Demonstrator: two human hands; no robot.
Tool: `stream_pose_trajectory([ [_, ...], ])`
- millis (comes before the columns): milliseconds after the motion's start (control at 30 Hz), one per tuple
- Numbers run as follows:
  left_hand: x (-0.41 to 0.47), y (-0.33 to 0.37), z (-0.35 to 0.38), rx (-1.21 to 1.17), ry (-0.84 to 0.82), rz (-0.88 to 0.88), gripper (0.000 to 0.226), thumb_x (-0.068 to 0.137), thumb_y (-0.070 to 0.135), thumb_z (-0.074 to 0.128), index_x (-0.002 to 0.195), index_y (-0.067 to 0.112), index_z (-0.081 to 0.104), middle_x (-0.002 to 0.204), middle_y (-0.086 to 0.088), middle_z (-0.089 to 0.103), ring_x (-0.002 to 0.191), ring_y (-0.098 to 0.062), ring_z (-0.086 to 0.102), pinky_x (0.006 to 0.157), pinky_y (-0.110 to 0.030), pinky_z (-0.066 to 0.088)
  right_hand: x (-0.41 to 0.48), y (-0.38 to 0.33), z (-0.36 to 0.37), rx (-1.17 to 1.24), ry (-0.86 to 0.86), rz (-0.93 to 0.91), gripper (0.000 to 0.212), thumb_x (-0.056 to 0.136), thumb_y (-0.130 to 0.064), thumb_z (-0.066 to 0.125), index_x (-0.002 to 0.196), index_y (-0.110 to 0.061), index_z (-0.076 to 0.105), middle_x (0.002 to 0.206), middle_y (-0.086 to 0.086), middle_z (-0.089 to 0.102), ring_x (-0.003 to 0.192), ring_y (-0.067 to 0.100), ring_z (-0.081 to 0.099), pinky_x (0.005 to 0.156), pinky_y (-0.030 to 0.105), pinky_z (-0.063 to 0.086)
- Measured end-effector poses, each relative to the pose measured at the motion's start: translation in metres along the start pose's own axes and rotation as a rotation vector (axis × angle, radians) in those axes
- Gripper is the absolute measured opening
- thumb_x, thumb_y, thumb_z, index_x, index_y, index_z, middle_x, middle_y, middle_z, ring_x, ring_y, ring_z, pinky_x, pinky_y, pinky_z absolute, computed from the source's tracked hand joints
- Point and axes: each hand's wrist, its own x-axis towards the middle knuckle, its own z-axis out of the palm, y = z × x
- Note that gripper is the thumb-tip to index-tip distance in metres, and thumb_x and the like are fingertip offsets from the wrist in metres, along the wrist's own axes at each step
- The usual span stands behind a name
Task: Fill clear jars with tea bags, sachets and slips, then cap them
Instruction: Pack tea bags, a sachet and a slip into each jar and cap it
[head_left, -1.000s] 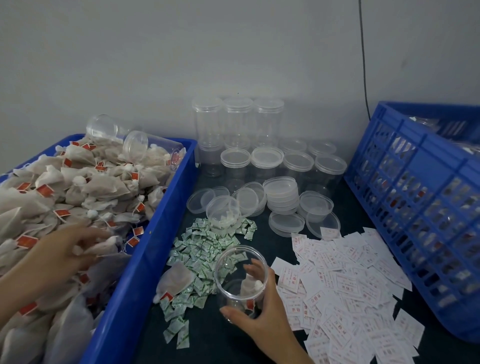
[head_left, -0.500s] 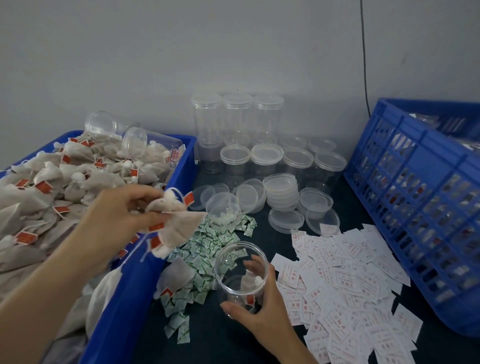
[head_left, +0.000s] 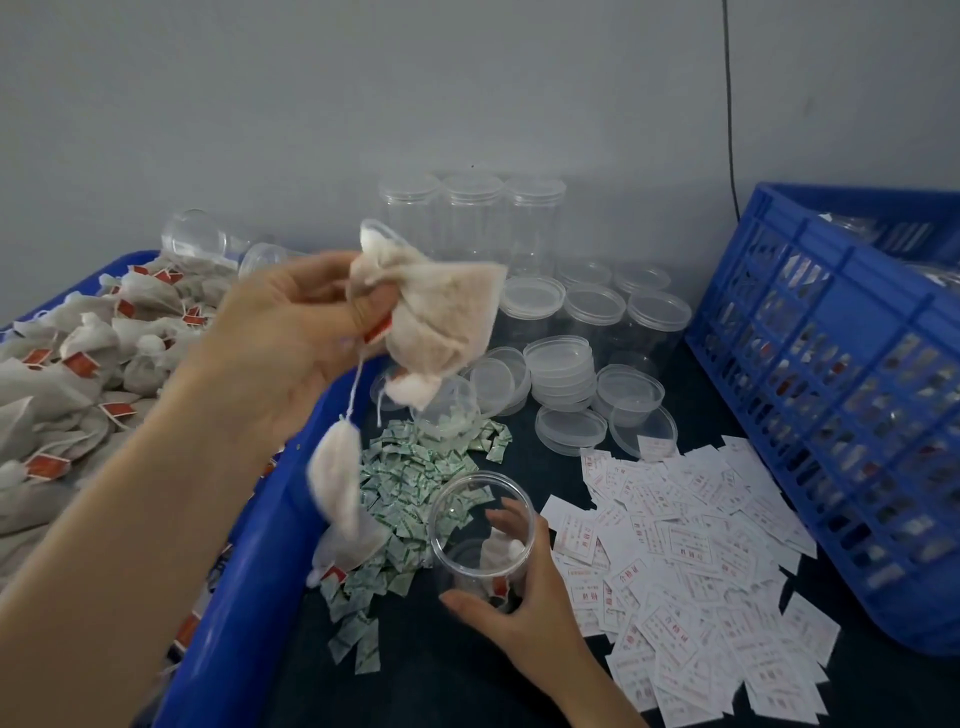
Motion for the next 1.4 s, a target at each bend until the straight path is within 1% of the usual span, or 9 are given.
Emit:
stream_pose_trajectory([
  [267,0.014,0.024,0.026,-0.097,-0.094,0.063,0.024,0.069,0.007,0.065,0.094,0.006,0.067,0.085,-0.003,0.074,0.078,-0.013,0.071,0.062,-0.020,0.056,0.000,-0.002,-0.002,-0.018,-0.026,-0.023,0.091,0.065,-0.065,0.085,0.138,-0.050,0.033,0.138,-0.028,0.045,0.130,-0.002,0.047,0.102,0.018,0.046],
  [433,0.005,-0.025,0.036,-0.038,-0.070,-0.125,0.027,0.066,0.009,0.067,0.092,0.008,0.070,0.089,-0.008,0.074,0.075,-0.016,0.072,0.059,-0.021,0.056,-0.002,-0.009,-0.003,0.045,-0.027,0.011,0.088,0.064,-0.060,0.087,0.133,-0.061,0.033,0.134,-0.032,0.048,0.126,-0.008,0.049,0.096,0.009,0.044],
  [567,-0.004,-0.059,0.020,0.016,0.009,-0.229,0.027,0.063,0.012,0.068,0.090,0.012,0.072,0.085,-0.002,0.074,0.073,-0.011,0.071,0.059,-0.018,0.055,0.000,-0.012,-0.002,0.083,-0.039,0.004,0.088,0.067,-0.046,0.091,0.136,-0.057,0.037,0.132,-0.025,0.056,0.122,0.002,0.057,0.093,0.016,0.051],
  [833,-0.016,-0.084,-0.001,-0.007,-0.010,-0.350,0.019,0.067,0.012,0.070,0.085,0.012,0.075,0.086,-0.005,0.074,0.072,-0.012,0.070,0.059,-0.019,0.055,-0.001,-0.009,-0.001,0.057,-0.006,0.005,0.090,0.064,-0.055,0.090,0.135,-0.058,0.036,0.133,-0.029,0.049,0.127,0.000,0.051,0.093,0.010,0.046],
  [933,-0.019,-0.091,0.001,-0.101,-0.031,-0.446,0.030,0.070,0.012,0.070,0.099,0.004,0.072,0.091,-0.009,0.073,0.075,-0.015,0.071,0.061,-0.022,0.056,0.000,-0.008,-0.001,0.052,-0.009,-0.001,0.091,0.065,-0.056,0.089,0.137,-0.056,0.034,0.136,-0.026,0.049,0.130,0.003,0.050,0.096,0.012,0.046],
  [1133,-0.015,-0.091,0.011,-0.380,0.102,-0.580,0.023,0.074,0.003,0.066,0.095,-0.003,0.069,0.084,-0.015,0.075,0.071,-0.019,0.073,0.054,-0.025,0.056,-0.001,-0.008,-0.002,0.042,-0.012,0.011,0.091,0.063,-0.060,0.087,0.137,-0.058,0.034,0.135,-0.029,0.047,0.131,-0.001,0.047,0.096,0.008,0.043],
  [1200,-0.011,-0.083,0.012,-0.417,0.120,-0.558,0.027,0.067,0.004,0.068,0.093,-0.003,0.070,0.082,-0.015,0.075,0.072,-0.020,0.074,0.054,-0.025,0.056,-0.001,-0.009,-0.002,0.045,-0.012,0.011,0.090,0.063,-0.061,0.087,0.135,-0.059,0.034,0.134,-0.031,0.047,0.130,-0.003,0.047,0.096,0.008,0.043],
  [1300,-0.004,-0.066,0.014,-0.388,0.062,-0.412,0.013,0.067,0.007,0.067,0.072,0.003,0.078,0.083,-0.010,0.076,0.077,-0.018,0.074,0.060,-0.024,0.058,-0.001,-0.009,-0.002,0.046,-0.014,0.009,0.089,0.063,-0.060,0.087,0.135,-0.059,0.035,0.134,-0.032,0.046,0.131,-0.004,0.045,0.097,0.007,0.042],
  [1400,0.000,-0.052,0.013,-0.210,-0.055,-0.230,0.025,0.069,0.013,0.069,0.092,0.005,0.071,0.086,-0.004,0.075,0.073,-0.012,0.071,0.063,-0.023,0.058,-0.001,-0.008,-0.001,0.041,-0.008,0.001,0.089,0.064,-0.060,0.087,0.136,-0.057,0.035,0.135,-0.031,0.046,0.131,-0.003,0.046,0.096,0.008,0.043],
])
